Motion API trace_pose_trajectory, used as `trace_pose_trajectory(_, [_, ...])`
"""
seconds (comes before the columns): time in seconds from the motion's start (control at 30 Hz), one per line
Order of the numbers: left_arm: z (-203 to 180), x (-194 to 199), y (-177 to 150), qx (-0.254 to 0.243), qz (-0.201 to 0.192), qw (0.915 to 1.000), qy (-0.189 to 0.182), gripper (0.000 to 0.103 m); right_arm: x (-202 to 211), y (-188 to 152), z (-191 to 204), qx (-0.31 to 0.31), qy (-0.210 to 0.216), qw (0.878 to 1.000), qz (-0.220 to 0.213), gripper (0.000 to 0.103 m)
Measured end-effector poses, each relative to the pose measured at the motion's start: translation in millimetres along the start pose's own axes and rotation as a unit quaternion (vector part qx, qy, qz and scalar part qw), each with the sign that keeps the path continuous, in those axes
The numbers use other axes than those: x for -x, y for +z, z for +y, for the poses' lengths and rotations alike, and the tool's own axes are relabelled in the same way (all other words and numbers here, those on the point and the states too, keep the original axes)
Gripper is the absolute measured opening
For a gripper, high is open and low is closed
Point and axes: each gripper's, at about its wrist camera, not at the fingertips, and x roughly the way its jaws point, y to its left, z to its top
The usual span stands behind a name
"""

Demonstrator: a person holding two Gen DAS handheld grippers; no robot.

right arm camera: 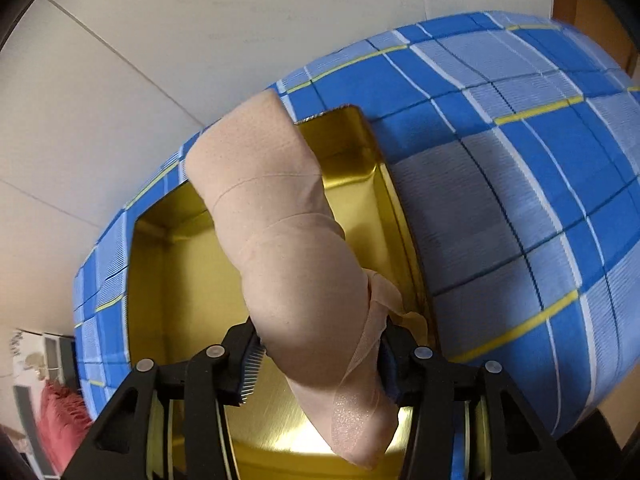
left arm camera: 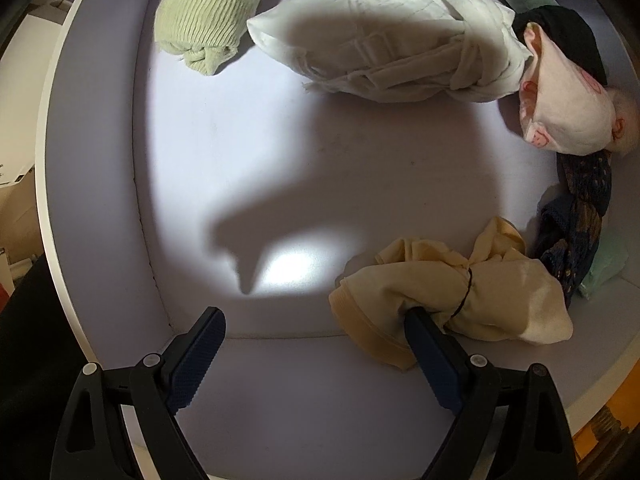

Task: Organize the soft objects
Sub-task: 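Carry the beige garment with the right gripper into the gold tray, then open the right gripper to release the garment in the tray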

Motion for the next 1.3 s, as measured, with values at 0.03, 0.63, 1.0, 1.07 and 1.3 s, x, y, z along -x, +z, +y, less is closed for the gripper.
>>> trace_pose_trajectory(0.03, [1, 0, 0, 0.001, 0.001, 1.0, -0.001, 0.092, -1, 2, 1, 0.003, -0.007, 1.0, -0.004, 0.056])
trace_pose_trajectory(0.63, [9, -2, -2, 0.008, 0.004, 0.9999, -0.01, 0.092, 78, -28, 5, 0.153, -0.003, 0.98, -0.13, 0.073])
trace_pose_trajectory(1.0, [19, -6, -5, 0.019, 0.005, 0.9995, -0.027, 0.092, 113, -120, -47, 0.201, 0.069, 0.97, -0.12, 0.076])
trace_pose_trajectory(1.07, [22, -7, -6, 0.023, 0.004, 0.9992, -0.034, 0.093, 113, -140, -59, 0.208, 0.09, 0.968, -0.108, 0.076])
trace_pose_trajectory(1.3, [42, -2, -10, 0.045, 0.002, 0.9963, -0.073, 0.092, 85, -222, -90, 0.268, 0.126, 0.954, -0.039, 0.077])
